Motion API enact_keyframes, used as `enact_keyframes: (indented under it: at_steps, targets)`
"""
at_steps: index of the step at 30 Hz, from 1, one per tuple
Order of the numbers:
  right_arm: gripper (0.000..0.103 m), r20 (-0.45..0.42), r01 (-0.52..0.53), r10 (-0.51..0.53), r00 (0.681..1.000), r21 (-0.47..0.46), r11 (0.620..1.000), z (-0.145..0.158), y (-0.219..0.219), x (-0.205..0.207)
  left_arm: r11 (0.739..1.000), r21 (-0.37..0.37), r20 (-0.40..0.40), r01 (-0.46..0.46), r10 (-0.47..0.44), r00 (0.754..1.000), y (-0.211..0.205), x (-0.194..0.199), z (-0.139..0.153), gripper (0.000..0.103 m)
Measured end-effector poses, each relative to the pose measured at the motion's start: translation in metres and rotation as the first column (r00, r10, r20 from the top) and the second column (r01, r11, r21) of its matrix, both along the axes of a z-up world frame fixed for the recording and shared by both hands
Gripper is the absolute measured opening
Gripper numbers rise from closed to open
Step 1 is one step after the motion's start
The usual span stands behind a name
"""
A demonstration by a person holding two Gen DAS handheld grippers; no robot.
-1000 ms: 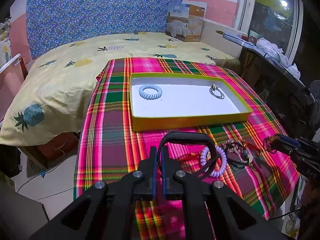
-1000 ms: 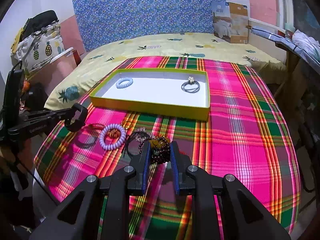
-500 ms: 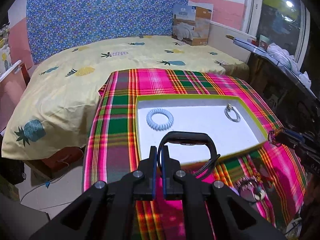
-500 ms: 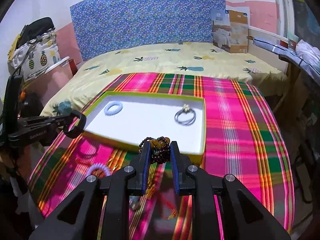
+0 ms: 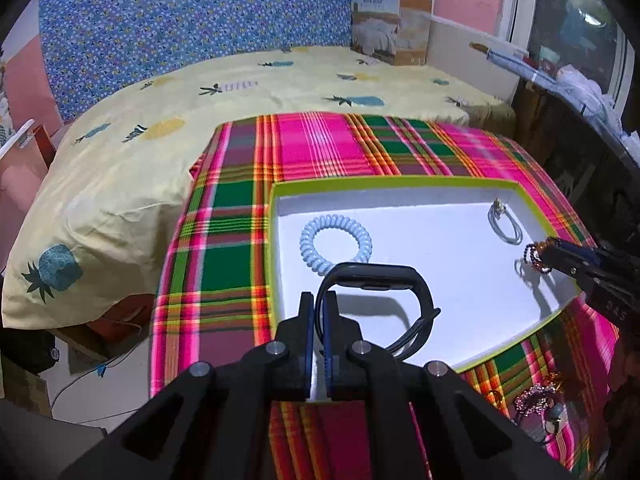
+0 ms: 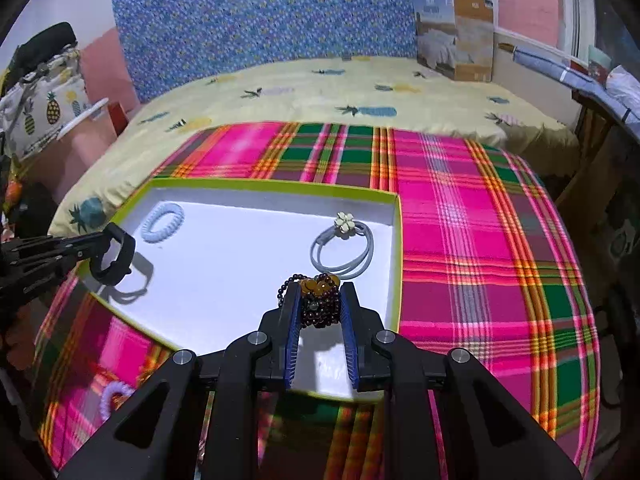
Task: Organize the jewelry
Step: 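Place the black band and beaded bracelet into the box, opening both tools, then move the left tool to the lilac coil hair tie while the right tool reaches the black cord bracelet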
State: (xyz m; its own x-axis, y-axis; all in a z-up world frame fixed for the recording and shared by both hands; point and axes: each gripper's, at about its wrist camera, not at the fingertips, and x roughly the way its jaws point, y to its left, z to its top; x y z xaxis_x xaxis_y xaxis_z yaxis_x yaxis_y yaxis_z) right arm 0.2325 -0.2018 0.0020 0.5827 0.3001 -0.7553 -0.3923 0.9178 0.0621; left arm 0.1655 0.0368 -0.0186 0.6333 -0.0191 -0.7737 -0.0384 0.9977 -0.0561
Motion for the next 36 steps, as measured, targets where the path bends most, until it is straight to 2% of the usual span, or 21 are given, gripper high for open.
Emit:
enact_keyframes:
  at_steps: [6,15,17,20,26,28,32,36]
  targets:
    - [0.02,-0.031,0.013,-0.014,0.999,-0.029,0.999,-0.012,0.0,0.01,0.999,0.036,-0.037,0.007,-0.006,0.999,-0.006,0.008,-0.01,0.005]
    - [0.022,-0.033,0.011,-0.013,0.999,-0.054,0.998,-0.012,0.002,0.011,0.999,0.032,-0.034,0.007,-0.006,0.999,-0.007,0.01,-0.01,0.005]
    - [0.023,-0.026,0.01,-0.012,1.0,-0.057,0.998,-0.01,0.003,0.009,1.0,0.03,-0.034,0.005,-0.004,0.999,-0.006,0.01,-0.01,0.005]
    - [0.032,-0.014,0.009,-0.01,1.0,-0.056,0.998,-0.006,0.002,0.005,1.0,0.021,-0.029,-0.002,0.002,1.0,-0.004,0.009,-0.008,0.006]
    - [0.033,0.029,-0.001,0.002,1.0,-0.039,0.999,0.013,0.0,-0.013,1.0,-0.006,0.02,-0.018,0.018,1.0,0.001,-0.01,0.008,0.007]
    - [0.033,0.047,-0.005,0.006,0.999,-0.025,1.0,0.021,-0.003,-0.027,1.0,-0.013,0.04,-0.014,0.015,0.999,0.0,-0.021,0.013,0.009]
    - [0.033,0.069,-0.01,0.01,0.998,-0.002,1.0,0.032,-0.008,-0.054,1.0,-0.015,0.081,0.002,-0.001,0.997,-0.004,-0.047,0.024,0.025]
    - [0.033,0.076,-0.013,0.012,0.997,0.012,1.0,0.037,-0.011,-0.081,1.0,-0.017,0.108,0.02,-0.018,0.994,-0.01,-0.071,0.032,0.028]
